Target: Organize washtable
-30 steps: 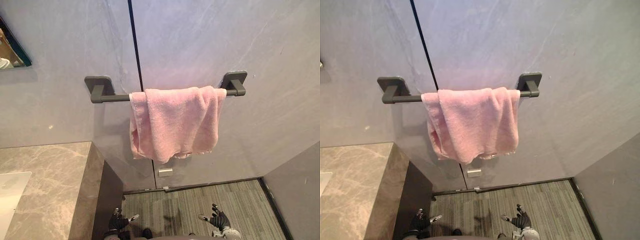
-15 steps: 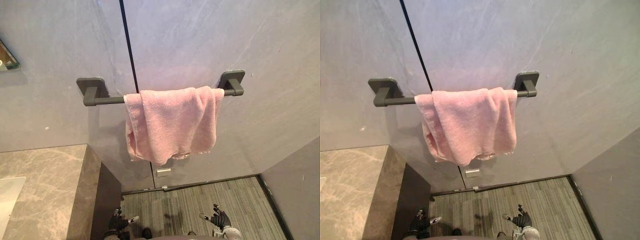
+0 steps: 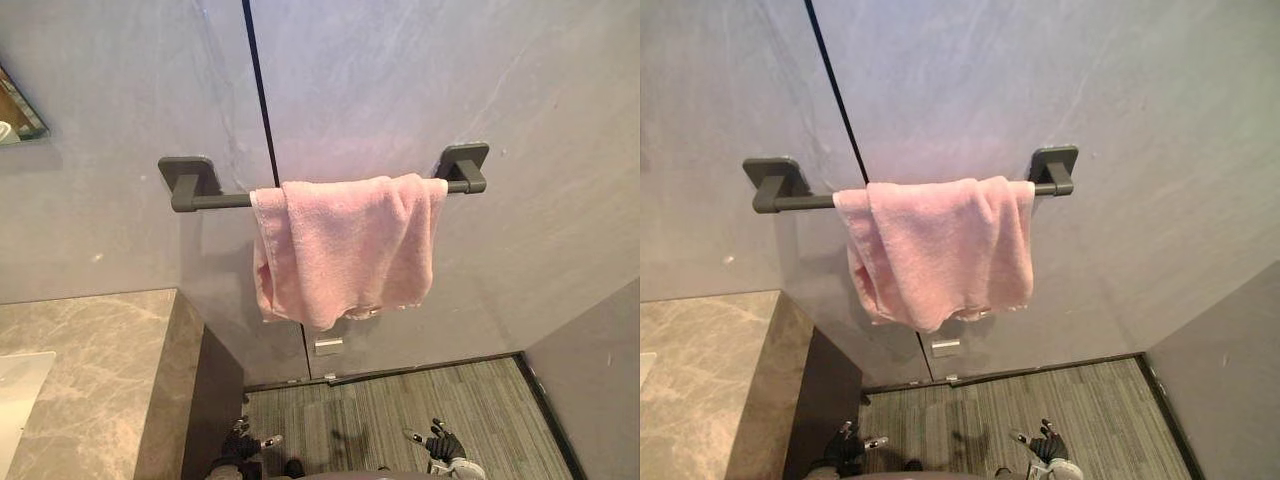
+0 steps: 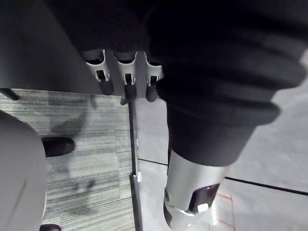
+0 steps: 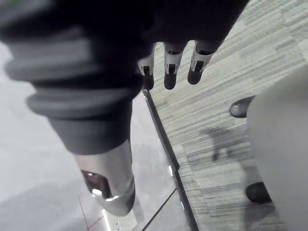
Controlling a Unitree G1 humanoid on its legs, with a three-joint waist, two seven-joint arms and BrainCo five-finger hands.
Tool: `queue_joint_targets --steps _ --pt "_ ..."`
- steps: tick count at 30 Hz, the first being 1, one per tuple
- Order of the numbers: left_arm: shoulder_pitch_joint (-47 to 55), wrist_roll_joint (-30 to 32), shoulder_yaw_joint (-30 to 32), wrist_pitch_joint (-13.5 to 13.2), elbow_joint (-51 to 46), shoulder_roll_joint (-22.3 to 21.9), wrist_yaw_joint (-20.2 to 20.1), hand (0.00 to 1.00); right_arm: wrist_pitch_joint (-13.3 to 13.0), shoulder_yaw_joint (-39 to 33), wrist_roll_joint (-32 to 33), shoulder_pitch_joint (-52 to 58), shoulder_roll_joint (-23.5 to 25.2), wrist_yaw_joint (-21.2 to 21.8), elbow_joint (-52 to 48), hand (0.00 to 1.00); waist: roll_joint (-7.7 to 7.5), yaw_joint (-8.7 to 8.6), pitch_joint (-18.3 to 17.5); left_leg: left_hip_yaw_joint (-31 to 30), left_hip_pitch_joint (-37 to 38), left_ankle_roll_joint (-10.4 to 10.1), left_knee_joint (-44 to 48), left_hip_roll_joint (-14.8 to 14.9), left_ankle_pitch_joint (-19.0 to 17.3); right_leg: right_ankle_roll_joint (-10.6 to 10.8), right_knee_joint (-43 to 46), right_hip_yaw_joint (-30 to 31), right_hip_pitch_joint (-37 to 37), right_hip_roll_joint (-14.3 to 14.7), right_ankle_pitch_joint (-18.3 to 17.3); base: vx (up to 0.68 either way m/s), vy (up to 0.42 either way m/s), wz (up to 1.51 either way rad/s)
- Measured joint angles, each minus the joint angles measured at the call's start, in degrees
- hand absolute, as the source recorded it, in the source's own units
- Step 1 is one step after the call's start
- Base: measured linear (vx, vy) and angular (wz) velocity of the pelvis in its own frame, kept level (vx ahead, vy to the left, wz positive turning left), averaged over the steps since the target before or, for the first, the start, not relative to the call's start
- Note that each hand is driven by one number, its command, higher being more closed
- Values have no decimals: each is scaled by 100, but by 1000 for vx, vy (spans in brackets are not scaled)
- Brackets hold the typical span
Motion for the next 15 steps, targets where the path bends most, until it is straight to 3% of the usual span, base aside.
queue_joint_targets --steps 10,13,15 --pt "-163 -1 -153 18 152 64 -4 0 9 -50 50 -111 -10 7 125 0 -28 42 133 297 108 -103 34 158 -88 -18 94 141 -76 86 -36 -16 -33 -15" --pt "-317 -6 -172 20 159 123 2 0 12 11 46 -275 -12 7 121 0 -89 147 366 604 16 -165 204 244 -180 40 1423 70 -859 105 -483 -19 -48 -46" --pt "-395 -7 -221 28 204 190 2 0 7 11 48 -281 -18 1 113 0 -150 124 413 553 -216 -168 526 236 -330 53 1796 12 -1062 27 -661 -41 -78 -3"
